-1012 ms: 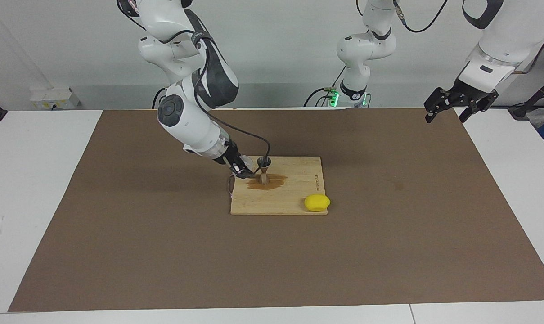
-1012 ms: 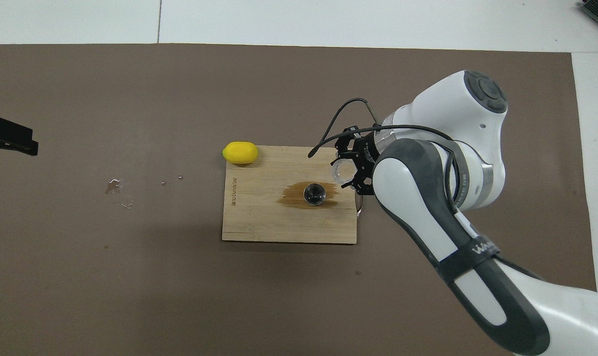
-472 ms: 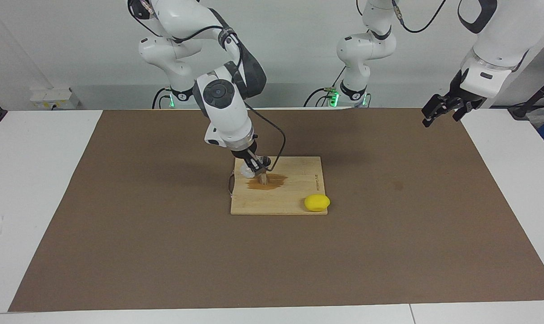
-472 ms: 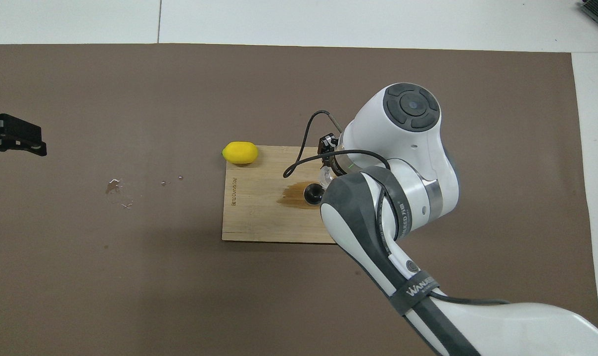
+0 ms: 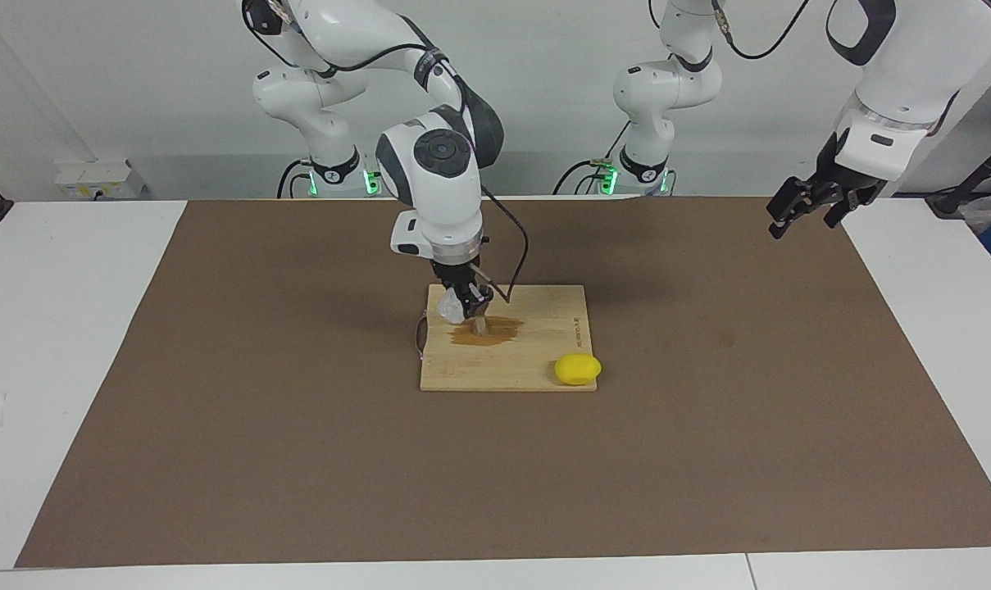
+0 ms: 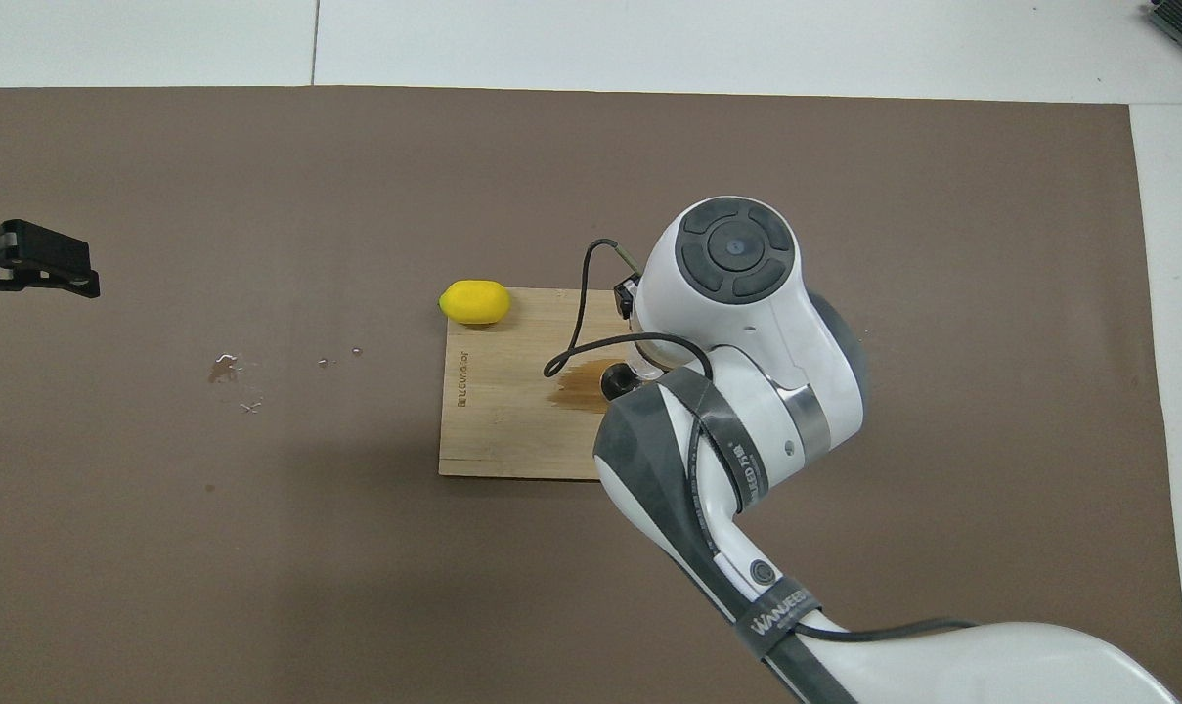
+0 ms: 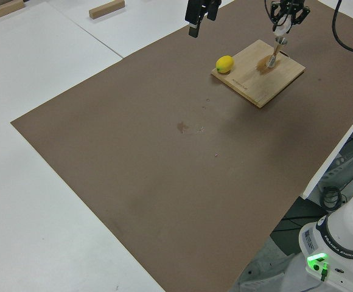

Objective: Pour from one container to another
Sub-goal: 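Tilt the clear glass with the right gripper to pour into the cup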

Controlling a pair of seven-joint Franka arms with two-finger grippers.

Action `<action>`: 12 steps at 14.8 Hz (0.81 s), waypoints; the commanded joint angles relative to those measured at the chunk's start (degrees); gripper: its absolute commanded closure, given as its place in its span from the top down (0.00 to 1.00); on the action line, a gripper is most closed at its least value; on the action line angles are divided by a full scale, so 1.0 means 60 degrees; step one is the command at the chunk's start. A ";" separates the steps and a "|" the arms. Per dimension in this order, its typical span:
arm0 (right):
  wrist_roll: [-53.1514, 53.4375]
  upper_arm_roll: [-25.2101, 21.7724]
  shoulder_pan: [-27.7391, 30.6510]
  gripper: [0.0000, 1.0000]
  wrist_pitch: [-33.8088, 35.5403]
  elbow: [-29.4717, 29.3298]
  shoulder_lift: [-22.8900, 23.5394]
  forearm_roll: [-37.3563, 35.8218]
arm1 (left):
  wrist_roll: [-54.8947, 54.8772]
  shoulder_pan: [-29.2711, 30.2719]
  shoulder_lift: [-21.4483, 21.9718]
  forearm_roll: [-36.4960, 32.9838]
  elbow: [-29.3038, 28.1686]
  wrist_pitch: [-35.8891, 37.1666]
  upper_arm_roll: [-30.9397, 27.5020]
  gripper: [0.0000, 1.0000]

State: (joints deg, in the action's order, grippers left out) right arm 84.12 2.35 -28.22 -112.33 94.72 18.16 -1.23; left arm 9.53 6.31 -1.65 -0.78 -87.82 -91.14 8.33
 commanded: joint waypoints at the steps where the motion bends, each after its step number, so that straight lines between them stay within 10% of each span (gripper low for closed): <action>1: 0.0262 -0.0026 -0.0232 0.00 0.0132 -0.0128 0.0064 -0.0832 | 0.0111 -0.0099 0.0347 -0.0104 -0.0540 -0.0278 -0.0041 1.00; 12: 0.0511 -0.0012 -0.0702 0.00 0.0206 0.0238 -0.0170 -0.2153 | 0.0082 -0.1946 0.0260 -0.0031 -0.0218 0.0116 -0.1506 1.00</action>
State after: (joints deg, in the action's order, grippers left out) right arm 85.10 2.36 -32.06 -111.35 95.25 18.16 -11.93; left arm 9.69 -3.26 -1.28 -0.77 -88.71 -91.65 1.88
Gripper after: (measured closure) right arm 0.493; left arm 0.000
